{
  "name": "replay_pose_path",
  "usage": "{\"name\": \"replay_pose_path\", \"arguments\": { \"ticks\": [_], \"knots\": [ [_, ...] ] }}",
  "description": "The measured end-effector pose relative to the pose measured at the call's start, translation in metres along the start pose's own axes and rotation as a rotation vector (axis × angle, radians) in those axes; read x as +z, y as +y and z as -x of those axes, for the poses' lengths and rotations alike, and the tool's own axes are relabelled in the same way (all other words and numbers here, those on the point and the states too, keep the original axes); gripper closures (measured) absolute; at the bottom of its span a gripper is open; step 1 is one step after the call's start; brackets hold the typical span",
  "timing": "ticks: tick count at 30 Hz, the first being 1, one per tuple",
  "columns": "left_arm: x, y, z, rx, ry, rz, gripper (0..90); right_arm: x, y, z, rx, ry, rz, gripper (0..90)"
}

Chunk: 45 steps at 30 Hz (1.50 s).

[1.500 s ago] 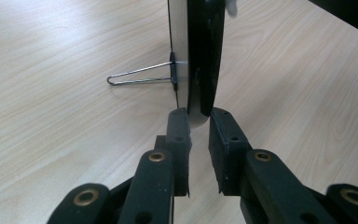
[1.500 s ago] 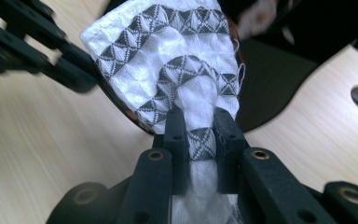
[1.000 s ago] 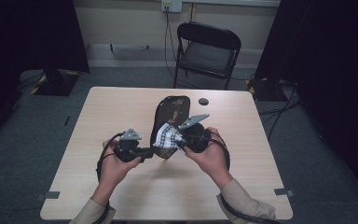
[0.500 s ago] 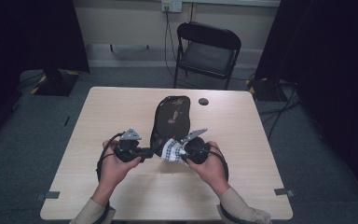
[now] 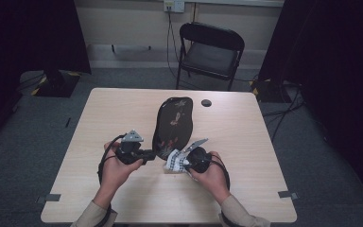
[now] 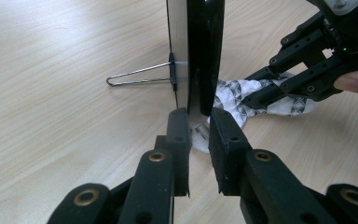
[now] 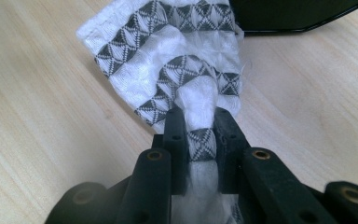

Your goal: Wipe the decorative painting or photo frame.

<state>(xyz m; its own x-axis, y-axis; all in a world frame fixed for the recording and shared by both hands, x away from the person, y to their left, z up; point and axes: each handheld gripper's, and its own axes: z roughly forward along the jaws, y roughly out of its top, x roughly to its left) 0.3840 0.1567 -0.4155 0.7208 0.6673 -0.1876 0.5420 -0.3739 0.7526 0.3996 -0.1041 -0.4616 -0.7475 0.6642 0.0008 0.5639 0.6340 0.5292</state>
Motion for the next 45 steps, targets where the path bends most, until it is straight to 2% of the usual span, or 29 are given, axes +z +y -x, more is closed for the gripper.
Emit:
{"name": "replay_pose_path", "arguments": {
  "ticks": [5, 10, 16, 20, 23, 27, 45],
  "knots": [
    [0.000, -0.001, -0.001, -0.004, 0.003, 0.004, 78.6, -0.013, 0.005, 0.001, -0.006, -0.006, 0.012, 78.8],
    [-0.003, -0.002, -0.002, -0.007, 0.017, -0.003, 78.4, -0.042, 0.020, -0.003, -0.040, -0.024, 0.065, 78.7],
    [-0.004, -0.002, 0.002, 0.001, 0.015, -0.016, 78.6, -0.082, 0.044, -0.017, -0.088, -0.028, 0.150, 78.7],
    [-0.003, -0.002, 0.004, 0.011, 0.019, -0.011, 78.6, -0.094, 0.057, -0.028, -0.113, -0.026, 0.181, 78.5],
    [-0.003, -0.002, 0.004, 0.014, 0.016, -0.015, 78.6, -0.091, 0.061, -0.033, -0.111, -0.025, 0.178, 78.5],
    [-0.003, -0.003, 0.003, 0.012, 0.013, -0.010, 78.6, -0.079, 0.056, -0.032, -0.095, -0.018, 0.152, 78.5],
    [-0.002, -0.002, 0.001, 0.003, 0.009, 0.000, 77.9, -0.012, 0.009, -0.010, -0.010, 0.006, 0.008, 78.4]
  ]
}}
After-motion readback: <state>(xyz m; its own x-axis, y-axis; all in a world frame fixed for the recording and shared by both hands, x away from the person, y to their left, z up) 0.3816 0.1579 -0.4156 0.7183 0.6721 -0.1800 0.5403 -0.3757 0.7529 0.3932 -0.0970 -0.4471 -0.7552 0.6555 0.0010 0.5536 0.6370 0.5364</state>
